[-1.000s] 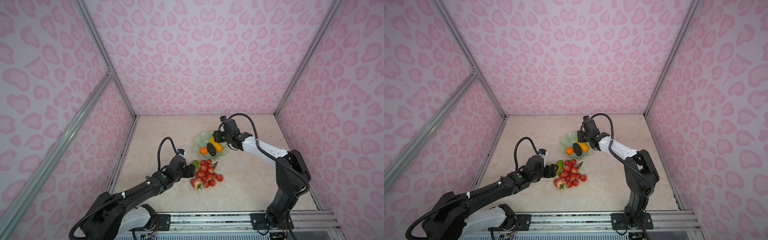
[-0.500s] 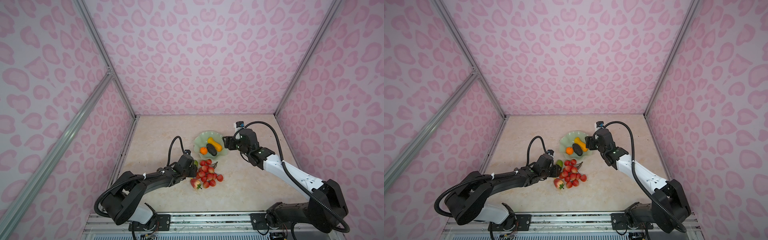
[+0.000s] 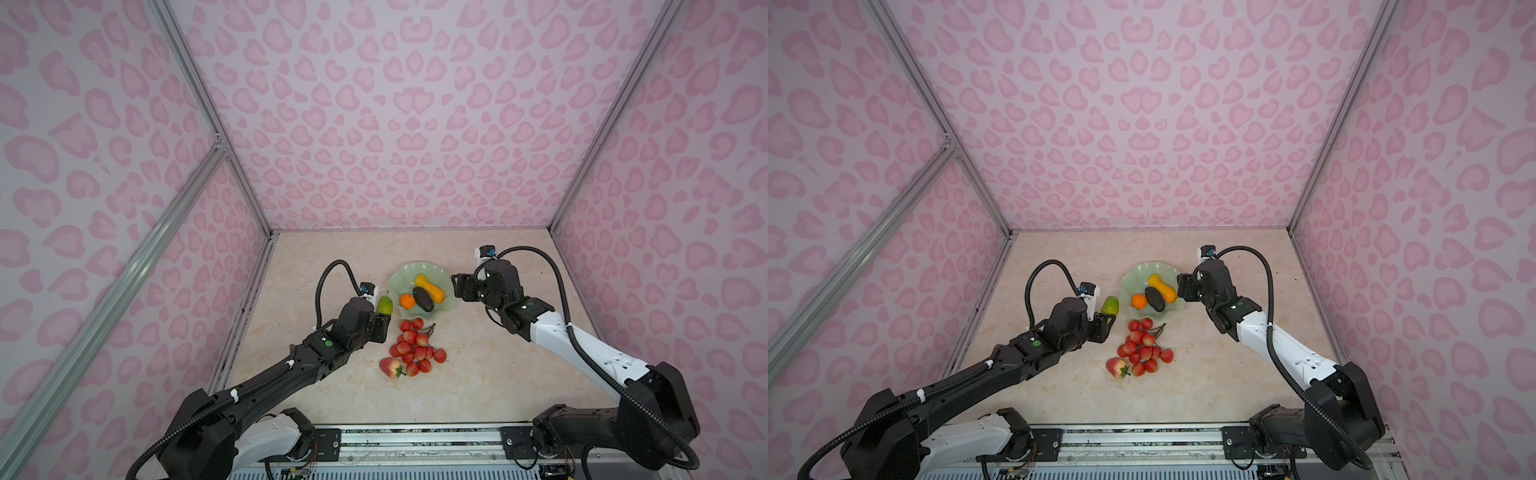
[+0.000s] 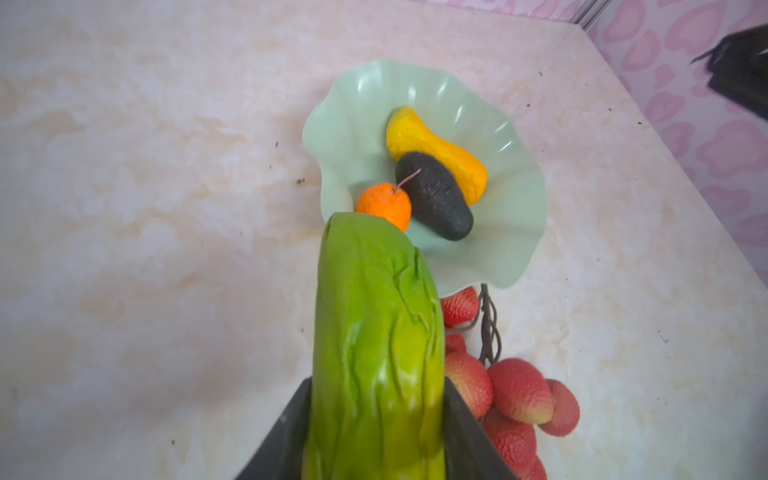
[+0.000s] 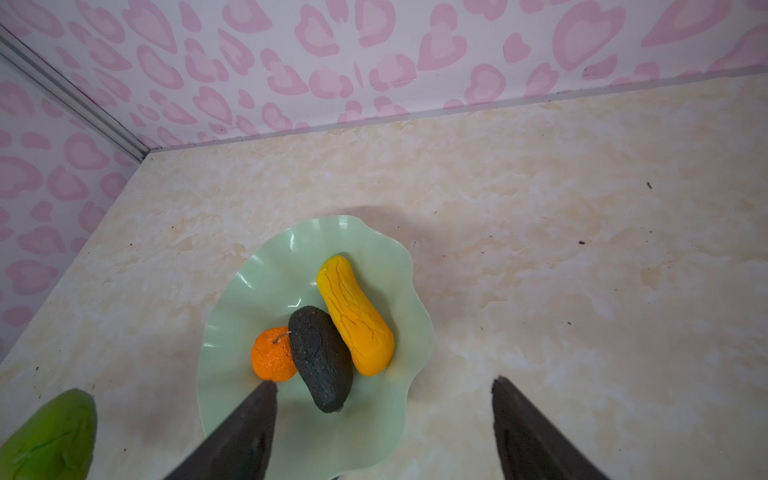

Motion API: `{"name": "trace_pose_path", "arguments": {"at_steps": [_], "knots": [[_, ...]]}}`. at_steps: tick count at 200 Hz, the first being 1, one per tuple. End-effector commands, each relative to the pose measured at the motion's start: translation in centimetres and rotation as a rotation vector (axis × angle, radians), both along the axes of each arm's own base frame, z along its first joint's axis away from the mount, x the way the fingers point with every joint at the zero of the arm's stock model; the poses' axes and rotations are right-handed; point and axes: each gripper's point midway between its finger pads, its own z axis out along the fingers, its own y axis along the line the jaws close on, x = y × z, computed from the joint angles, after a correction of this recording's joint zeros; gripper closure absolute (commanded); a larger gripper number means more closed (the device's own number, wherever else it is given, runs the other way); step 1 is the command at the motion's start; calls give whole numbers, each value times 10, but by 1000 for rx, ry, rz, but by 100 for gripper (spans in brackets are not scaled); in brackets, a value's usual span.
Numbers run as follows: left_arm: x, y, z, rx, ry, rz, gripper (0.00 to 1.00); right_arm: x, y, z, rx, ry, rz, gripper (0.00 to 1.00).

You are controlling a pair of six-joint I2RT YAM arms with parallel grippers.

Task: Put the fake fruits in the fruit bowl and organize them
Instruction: 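Grasp the green-yellow papaya with the left gripper and lay it in the bowl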

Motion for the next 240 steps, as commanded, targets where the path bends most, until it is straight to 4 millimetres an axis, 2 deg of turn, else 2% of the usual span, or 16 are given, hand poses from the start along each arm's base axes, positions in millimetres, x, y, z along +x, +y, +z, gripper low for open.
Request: {"name": "trace_pose_path", "arguments": {"at_steps": [1, 10, 37, 63, 89, 106, 117, 121, 137, 165, 179, 201, 216, 231, 239, 240], "knots": [[22, -7, 19, 114, -63, -66, 60, -3, -1, 5, 7, -1, 2, 19], [33, -15, 25, 127, -73, -88, 60, -7, -4, 6, 8, 0, -4, 19], [72, -36, 26, 107, -68, -139, 60, -23, -17, 2, -12, 9, -29, 17], [106, -51, 9, 129, -17, -159, 60, -43, -33, -1, -8, 6, -66, 15], [129, -64, -18, 144, 32, -173, 60, -58, -46, -4, -17, -32, -87, 10], [139, -70, -35, 140, 68, -176, 60, -63, -52, -2, -27, -44, -96, 7], [139, -70, -52, 151, 110, -176, 60, -65, -54, 1, -33, -44, -98, 6], [146, -73, -47, 145, 101, -173, 60, -65, -54, 3, -34, -45, -97, 6], [148, -75, -60, 151, 127, -170, 59, -66, -55, 6, -40, -54, -97, 6], [150, -75, -72, 150, 157, -149, 41, -63, -53, 3, -40, -46, -92, 4], [150, -76, -65, 136, 150, -150, 36, -63, -50, 2, -35, -33, -82, 4], [155, -70, -41, 139, 88, -121, 30, -60, -48, -3, -49, -31, -70, 5], [154, -67, -14, 126, 33, -112, 29, -58, -43, -3, -55, -23, -38, 6], [150, -61, 21, 98, -39, -93, 27, -57, -34, -2, -45, -14, -4, 7], [149, -57, 48, 76, -94, -77, 26, -57, -29, -2, -37, -8, 15, 7], [146, -55, 44, 80, -89, -76, 26, -57, -28, -3, -36, -7, 17, 7]]}}
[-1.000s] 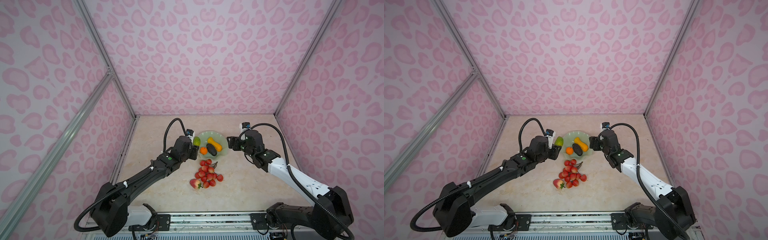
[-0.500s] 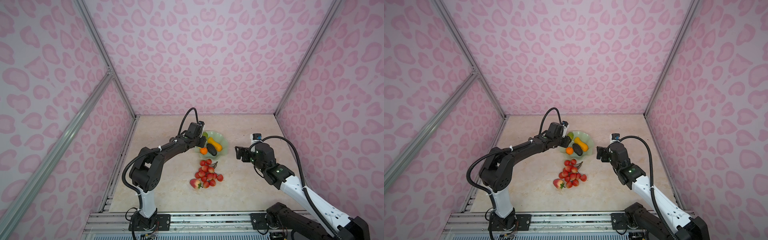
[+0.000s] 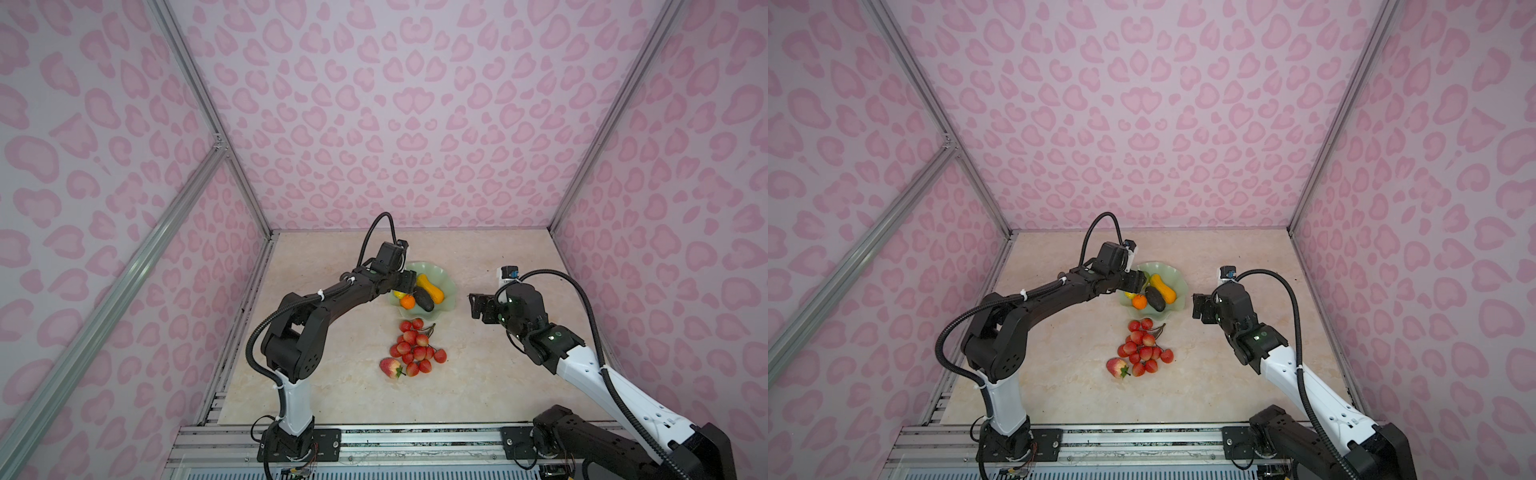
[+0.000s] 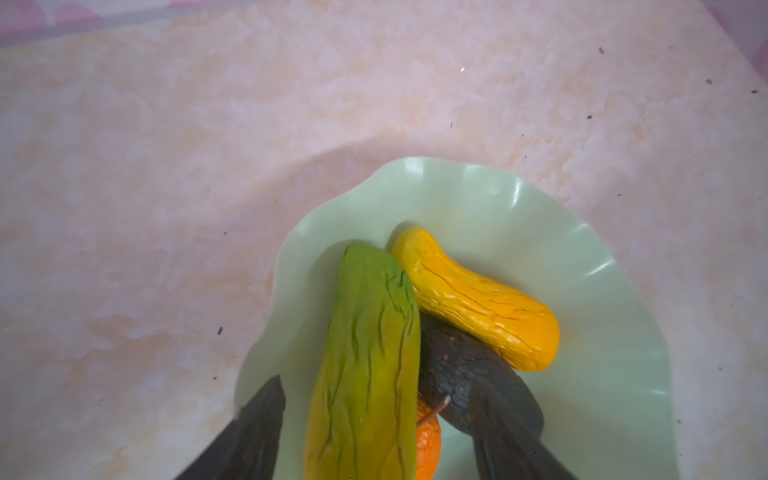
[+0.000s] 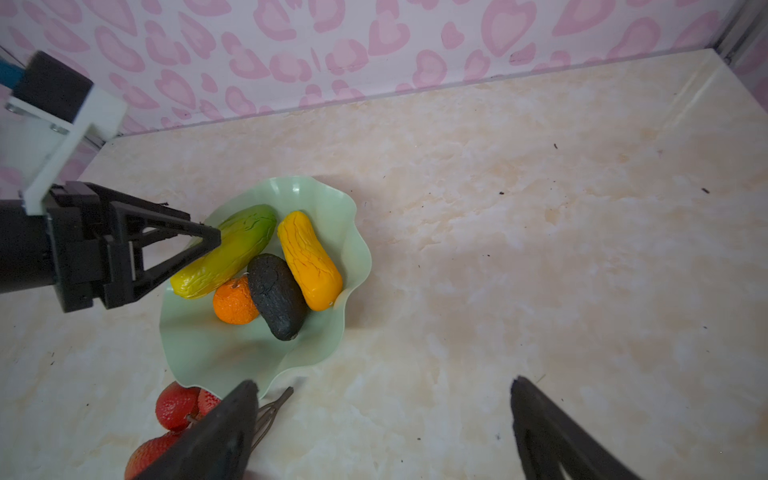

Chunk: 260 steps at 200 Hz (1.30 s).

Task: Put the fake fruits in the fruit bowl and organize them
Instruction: 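Grasp the green-yellow papaya with the left gripper and lay it in the bowl, then grasp the red mango with the right gripper while the left gripper withdraws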

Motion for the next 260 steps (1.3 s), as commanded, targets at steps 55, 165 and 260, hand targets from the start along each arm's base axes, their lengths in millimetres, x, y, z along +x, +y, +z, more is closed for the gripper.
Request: {"name": "trace_pose_path", "arguments": {"at_steps": [55, 165, 260], "knots": [[-45, 75, 156, -144, -410, 211, 23, -10, 83, -11, -47, 47, 291, 11], [-172, 230, 44, -330, -388, 741, 3, -136, 242, -92, -139, 356, 785, 30], [-187, 243, 42, -339, -402, 773, 1, -137, 256, -147, -235, 458, 794, 38]]}}
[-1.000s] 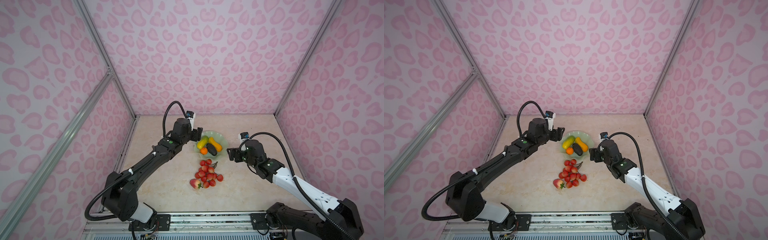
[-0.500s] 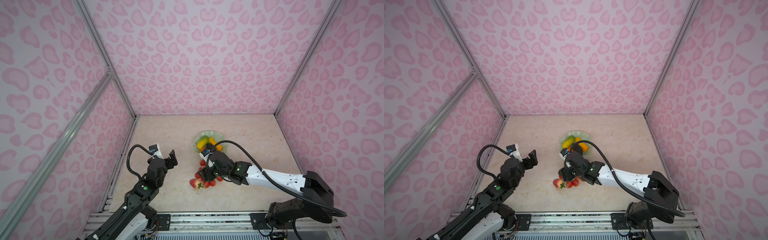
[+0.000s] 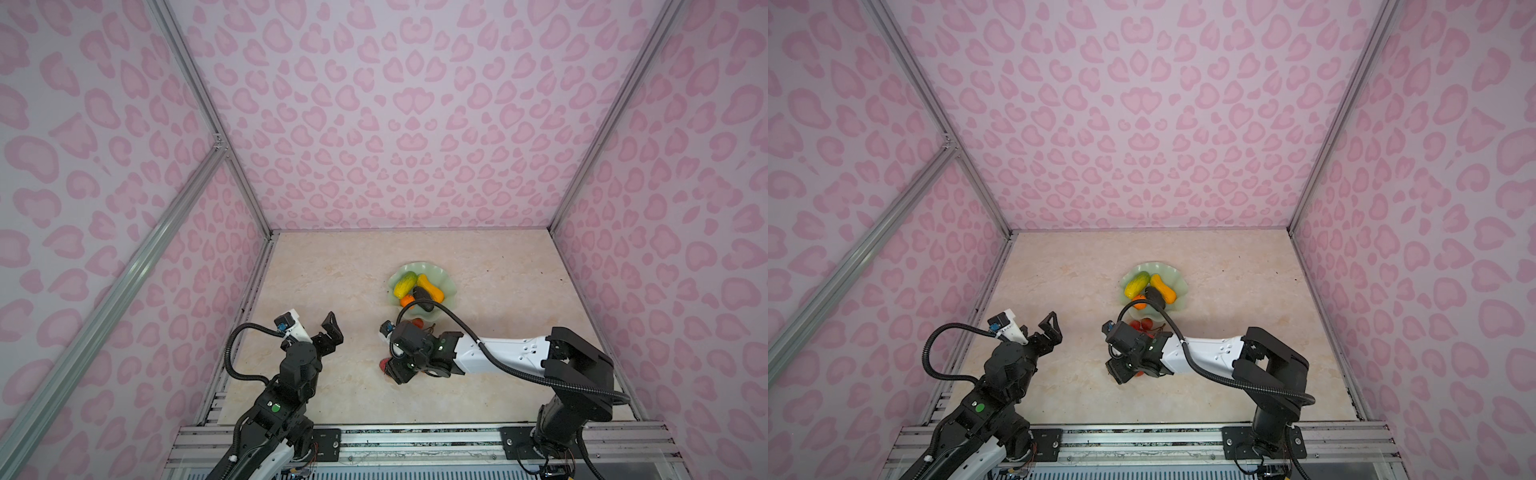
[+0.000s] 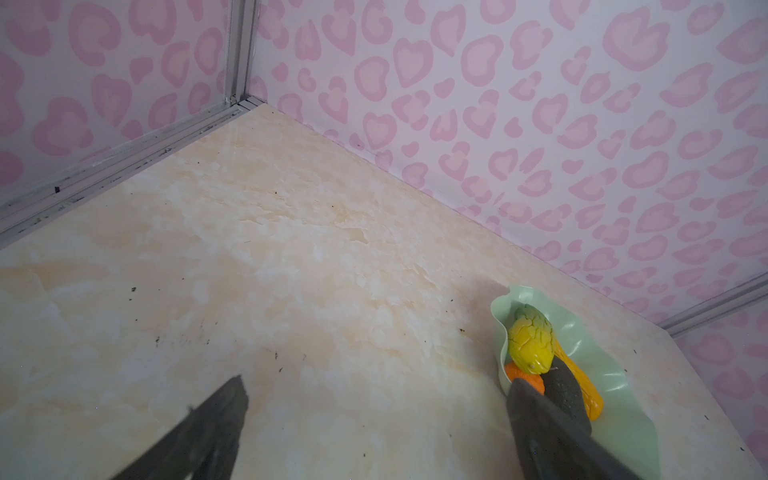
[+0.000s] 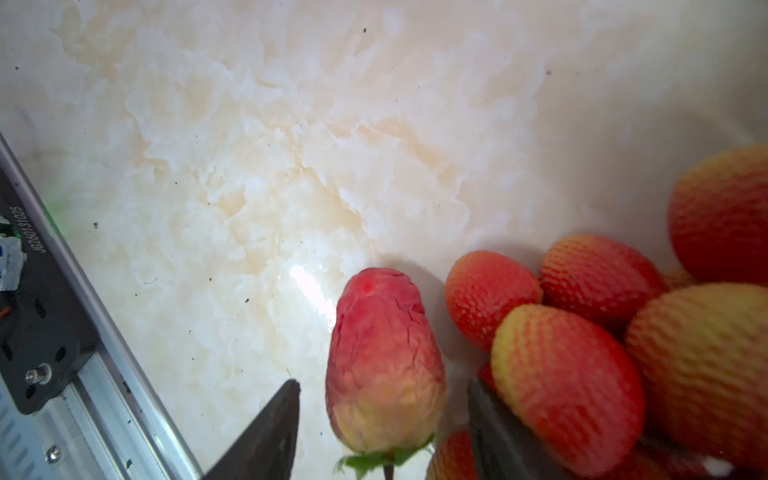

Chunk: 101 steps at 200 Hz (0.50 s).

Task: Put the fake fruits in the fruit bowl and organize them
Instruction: 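Grasp the red mango with the right gripper while the left gripper withdraws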

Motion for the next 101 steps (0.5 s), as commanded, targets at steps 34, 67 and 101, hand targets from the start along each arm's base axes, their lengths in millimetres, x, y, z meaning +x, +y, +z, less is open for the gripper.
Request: {"name": "trace_pose_path", "arguments": {"at_steps": [34, 67, 101], "knots": [[-1, 1, 1, -4, 15, 5, 1, -6, 9, -19, -34, 59, 39, 48], [-3, 3, 0, -4, 11, 13, 1, -6, 14, -17, -26, 68, 52, 77], [-3, 4, 2, 2, 5, 13, 1, 1, 22, 19, 97, 56, 42, 86]]}}
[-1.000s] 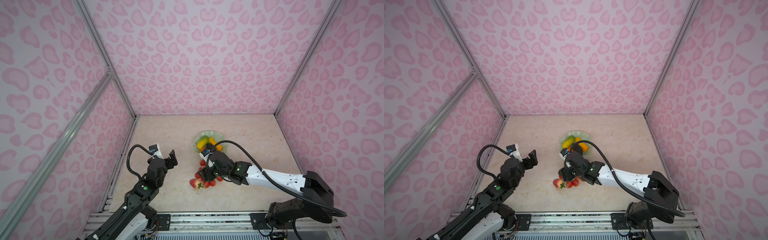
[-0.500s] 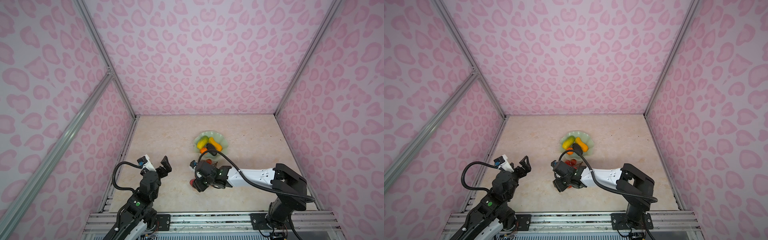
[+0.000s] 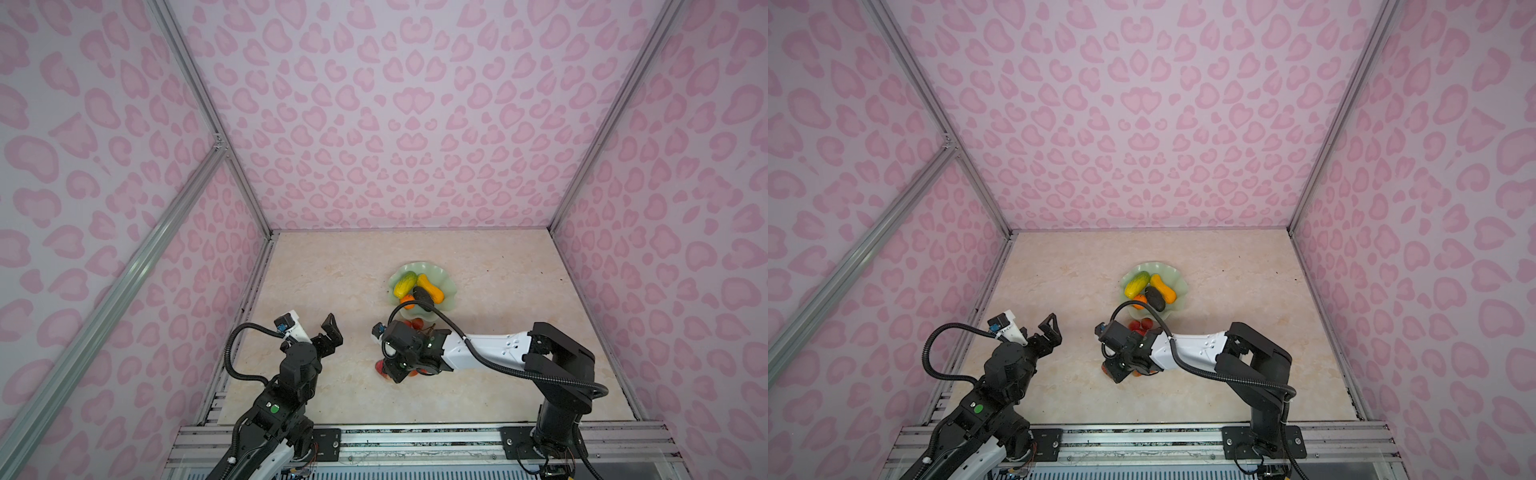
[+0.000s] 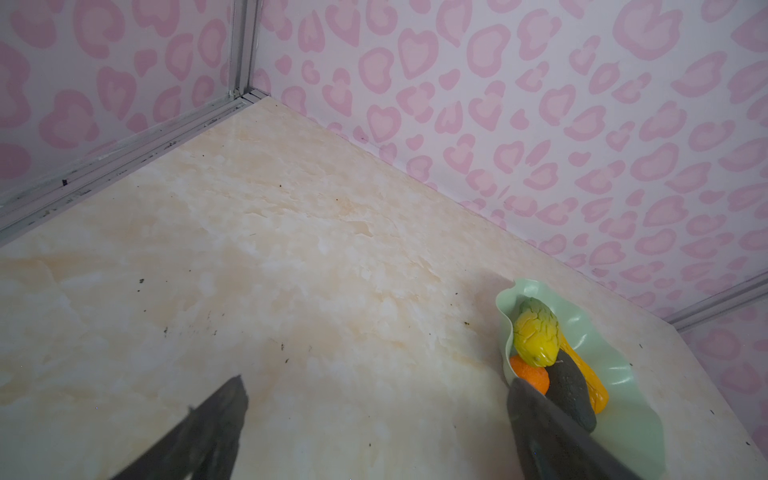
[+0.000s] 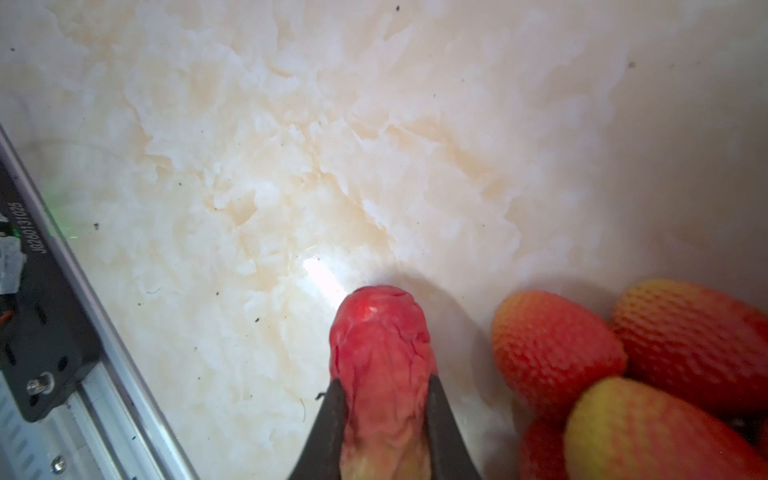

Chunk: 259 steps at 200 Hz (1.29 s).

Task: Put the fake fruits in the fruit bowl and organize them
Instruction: 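Grasp the red mango with the right gripper while the left gripper withdraws, then lower the mango into the bowl and open the right gripper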

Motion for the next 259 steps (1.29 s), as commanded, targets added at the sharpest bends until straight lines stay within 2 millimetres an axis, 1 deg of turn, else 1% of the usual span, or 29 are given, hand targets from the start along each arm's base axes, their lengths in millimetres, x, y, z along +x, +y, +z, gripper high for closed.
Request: {"name": "trace_pose_path", "arguments": {"at_steps": [1, 16, 27, 41, 57, 74, 86, 95, 110, 135, 159, 172, 183, 194, 199, 214, 232, 249, 259], "knots": [[0, 3, 3, 3, -6, 12, 1, 4, 5, 21, 78, 7, -3, 87], [0, 2, 4, 3, -7, 11, 1, 24, -5, 41, 110, -19, -41, 88], [0, 1, 5, 0, -6, 1, 1, 44, -17, 58, 134, -49, -83, 88], [0, 0, 7, 0, -8, -5, 1, 74, -36, 80, 156, -108, -142, 88], [1, -1, 7, 2, -10, -6, 1, 110, -64, 91, 132, -191, -221, 87], [2, -3, 7, -2, -11, -15, 1, 142, -88, 95, 106, -230, -292, 87], [2, -5, 9, -3, -7, -27, 1, 159, -99, 89, 89, -235, -325, 86], [3, -7, 10, 1, -3, -38, 1, 168, -103, 82, 73, -224, -337, 86], [3, -9, 8, 16, 6, -46, 1, 179, -104, 71, 54, -216, -335, 86], [4, -11, 7, 13, 15, -56, 1, 184, -99, 52, 33, -188, -328, 83], [6, -14, 7, 12, 21, -69, 1, 186, -98, 45, 29, -177, -328, 68], [7, -14, 4, 16, 26, -63, 1, 186, -98, 45, 30, -176, -331, 59], [8, -15, 4, 14, 27, -65, 1, 186, -101, 51, 35, -182, -342, 50], [10, -17, 6, 13, 27, -72, 1, 185, -106, 58, 45, -199, -362, 45], [10, -18, 6, 15, 31, -74, 1, 184, -108, 65, 61, -209, -372, 43], [12, -19, 7, 26, 35, -79, 1, 180, -119, 78, 103, -225, -415, 40], [14, -19, 4, 37, 43, -74, 1, 171, -133, 91, 173, -218, -478, 41], [16, -22, 3, 34, 51, -83, 1, 153, -143, 92, 248, -171, -533, 43], [17, -23, 3, 31, 54, -87, 1, 140, -147, 86, 288, -121, -570, 43]]}}
